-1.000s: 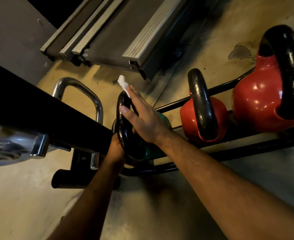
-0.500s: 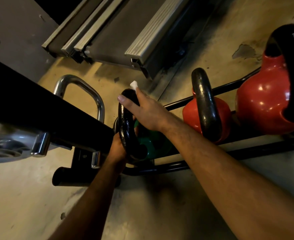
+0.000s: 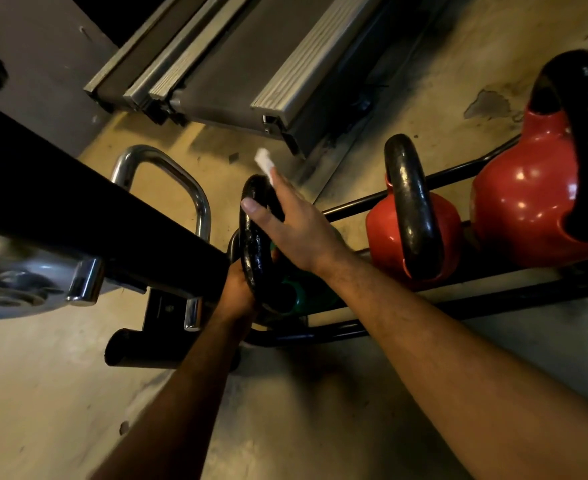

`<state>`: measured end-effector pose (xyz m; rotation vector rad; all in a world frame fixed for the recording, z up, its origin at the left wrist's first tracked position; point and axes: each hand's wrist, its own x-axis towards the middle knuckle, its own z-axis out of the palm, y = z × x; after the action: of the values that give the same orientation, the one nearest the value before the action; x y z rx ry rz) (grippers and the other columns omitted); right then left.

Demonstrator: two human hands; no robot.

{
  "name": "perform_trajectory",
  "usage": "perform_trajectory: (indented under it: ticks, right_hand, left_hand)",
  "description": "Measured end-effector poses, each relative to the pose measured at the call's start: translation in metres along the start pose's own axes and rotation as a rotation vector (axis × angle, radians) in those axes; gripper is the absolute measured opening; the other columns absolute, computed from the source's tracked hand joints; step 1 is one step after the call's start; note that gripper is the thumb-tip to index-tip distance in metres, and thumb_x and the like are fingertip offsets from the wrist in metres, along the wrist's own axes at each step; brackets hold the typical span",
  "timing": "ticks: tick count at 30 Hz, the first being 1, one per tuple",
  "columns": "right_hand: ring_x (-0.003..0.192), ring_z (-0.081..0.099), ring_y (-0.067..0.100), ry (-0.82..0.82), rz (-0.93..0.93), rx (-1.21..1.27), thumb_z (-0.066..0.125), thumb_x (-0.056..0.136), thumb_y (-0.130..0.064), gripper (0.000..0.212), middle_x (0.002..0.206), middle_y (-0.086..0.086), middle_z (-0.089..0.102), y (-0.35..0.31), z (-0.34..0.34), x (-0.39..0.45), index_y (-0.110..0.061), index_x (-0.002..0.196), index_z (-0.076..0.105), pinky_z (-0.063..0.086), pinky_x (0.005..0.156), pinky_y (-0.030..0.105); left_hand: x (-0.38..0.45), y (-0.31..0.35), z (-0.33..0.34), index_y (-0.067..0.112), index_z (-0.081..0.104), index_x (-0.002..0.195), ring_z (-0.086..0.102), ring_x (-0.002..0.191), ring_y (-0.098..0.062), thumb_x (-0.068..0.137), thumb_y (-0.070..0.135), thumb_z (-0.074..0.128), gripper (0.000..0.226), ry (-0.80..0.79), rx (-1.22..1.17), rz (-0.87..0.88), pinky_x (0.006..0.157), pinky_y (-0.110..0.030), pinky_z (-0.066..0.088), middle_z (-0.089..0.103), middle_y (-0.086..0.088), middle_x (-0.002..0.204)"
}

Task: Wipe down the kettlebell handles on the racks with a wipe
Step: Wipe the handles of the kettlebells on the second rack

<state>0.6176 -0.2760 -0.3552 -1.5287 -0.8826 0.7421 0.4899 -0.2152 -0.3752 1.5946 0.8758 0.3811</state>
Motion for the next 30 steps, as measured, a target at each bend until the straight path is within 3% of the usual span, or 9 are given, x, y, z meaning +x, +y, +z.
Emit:
perform_trajectory:
  ticks: [3, 6, 11, 15, 17, 20, 23, 27, 30]
  right_hand:
    - [0.139, 0.044, 0.026, 0.009, 0.057, 0.007, 0.033, 0.082, -0.085, 0.095, 0.157, 0.003, 0.04, -0.007, -0.003, 0.002, -0.03, 0.159, 0.02, 0.039, 0.111, 0.054]
    - [0.142, 0.038, 0.019, 0.033, -0.105, -0.05, 0.044, 0.097, -0.064, 0.073, 0.158, 0.003, 0.038, -0.017, -0.001, 0.0, -0.019, 0.154, 0.035, 0.032, 0.112, 0.037]
    - [0.122, 0.058, 0.024, 0.044, 0.041, 0.003, 0.033, 0.078, -0.087, 0.092, 0.143, 0.003, 0.054, -0.006, -0.004, 0.002, -0.033, 0.153, 0.033, 0.049, 0.101, 0.052]
    - [0.145, 0.034, 0.012, 0.018, -0.218, -0.097, 0.042, 0.091, -0.063, 0.072, 0.158, -0.001, 0.039, -0.012, 0.002, -0.008, -0.021, 0.15, 0.043, 0.034, 0.112, 0.037]
    - [0.143, 0.036, 0.013, 0.029, -0.231, -0.148, 0.041, 0.093, -0.065, 0.075, 0.16, -0.003, 0.035, -0.009, -0.003, -0.007, -0.021, 0.153, 0.038, 0.038, 0.112, 0.043]
    - [0.147, 0.031, 0.017, 0.02, -0.213, -0.214, 0.039, 0.092, -0.068, 0.079, 0.163, -0.002, 0.029, -0.006, -0.004, -0.01, -0.021, 0.156, 0.032, 0.037, 0.114, 0.05]
    - [0.152, 0.018, 0.013, -0.015, -0.351, -0.295, 0.045, 0.093, -0.06, 0.07, 0.163, -0.001, 0.032, -0.009, 0.004, -0.016, -0.017, 0.148, 0.047, 0.025, 0.116, 0.04]
    - [0.15, 0.024, 0.014, 0.028, -0.221, -0.252, 0.041, 0.096, -0.062, 0.068, 0.163, -0.002, 0.03, -0.019, -0.002, -0.014, -0.021, 0.15, 0.044, 0.028, 0.115, 0.041]
    - [0.152, 0.02, 0.012, -0.04, -0.361, -0.36, 0.051, 0.099, -0.053, 0.057, 0.158, 0.0, 0.04, -0.016, 0.0, -0.025, -0.017, 0.143, 0.053, 0.022, 0.114, 0.031]
  left_hand:
    - [0.001, -0.002, 0.0, 0.021, 0.066, 0.109, 0.068, 0.107, -0.023, 0.089, 0.031, 0.056, 0.025, 0.0, 0.002, 0.005, 0.091, -0.039, 0.055, 0.072, -0.006, 0.112]
    - [0.001, -0.001, 0.0, 0.019, 0.067, 0.103, 0.07, 0.096, -0.02, 0.092, 0.027, 0.054, 0.019, 0.023, -0.013, 0.012, 0.083, -0.033, 0.057, 0.076, 0.002, 0.095]
    - [-0.001, 0.0, -0.001, 0.022, 0.068, 0.108, 0.069, 0.107, -0.021, 0.088, 0.027, 0.056, 0.024, -0.049, -0.015, 0.019, 0.091, -0.039, 0.055, 0.073, -0.004, 0.111]
    - [-0.002, 0.001, -0.001, 0.022, 0.069, 0.099, 0.071, 0.096, -0.017, 0.084, 0.039, 0.062, 0.023, -0.05, -0.059, 0.058, 0.087, -0.038, 0.056, 0.075, 0.0, 0.097]
    - [-0.003, 0.002, -0.002, 0.026, 0.071, 0.098, 0.071, 0.099, -0.018, 0.076, 0.05, 0.066, 0.032, -0.06, -0.046, 0.058, 0.086, -0.036, 0.056, 0.075, -0.001, 0.101]
    - [-0.004, 0.001, 0.0, 0.03, 0.072, 0.096, 0.07, 0.1, -0.017, 0.088, 0.039, 0.058, 0.019, -0.055, -0.048, 0.051, 0.086, -0.033, 0.055, 0.075, 0.001, 0.102]
    - [-0.004, 0.004, 0.003, 0.029, 0.063, 0.101, 0.069, 0.093, -0.006, 0.1, 0.029, 0.047, 0.015, -0.088, -0.095, 0.063, 0.078, -0.018, 0.055, 0.075, 0.017, 0.091]
    - [-0.006, 0.008, 0.001, 0.029, 0.077, 0.099, 0.069, 0.098, -0.018, 0.063, 0.06, 0.081, 0.048, -0.11, -0.092, 0.107, 0.088, -0.036, 0.055, 0.074, -0.002, 0.101]
    - [-0.005, 0.007, 0.006, 0.026, 0.075, 0.109, 0.069, 0.091, -0.005, 0.085, 0.054, 0.063, 0.039, -0.05, -0.174, 0.081, 0.083, -0.024, 0.055, 0.073, 0.009, 0.094]
